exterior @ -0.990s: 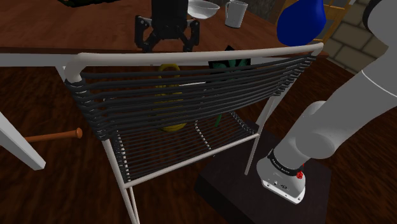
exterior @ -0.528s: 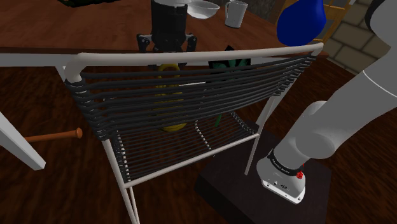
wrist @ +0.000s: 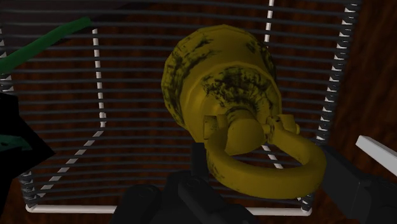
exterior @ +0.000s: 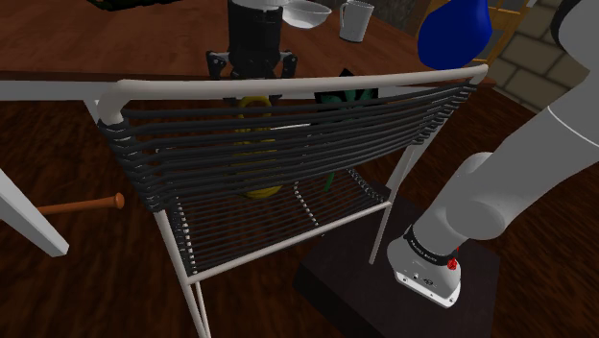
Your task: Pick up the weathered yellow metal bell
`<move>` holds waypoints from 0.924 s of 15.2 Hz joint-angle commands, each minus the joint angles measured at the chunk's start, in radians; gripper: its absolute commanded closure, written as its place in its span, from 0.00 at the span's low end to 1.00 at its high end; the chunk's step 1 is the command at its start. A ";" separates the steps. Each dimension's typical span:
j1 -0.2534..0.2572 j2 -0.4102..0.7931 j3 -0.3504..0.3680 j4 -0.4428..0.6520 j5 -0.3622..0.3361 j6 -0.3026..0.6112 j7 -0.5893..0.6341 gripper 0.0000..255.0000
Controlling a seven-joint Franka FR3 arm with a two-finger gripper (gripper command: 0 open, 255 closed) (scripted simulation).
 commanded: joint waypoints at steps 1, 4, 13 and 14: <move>0.000 -0.001 0.000 -0.004 0.001 0.002 0.000 1.00; -0.001 0.006 0.000 0.043 -0.003 -0.039 0.003 1.00; -0.003 0.043 0.005 0.202 -0.021 -0.165 0.017 1.00; -0.002 0.049 0.006 0.221 -0.023 -0.179 0.019 1.00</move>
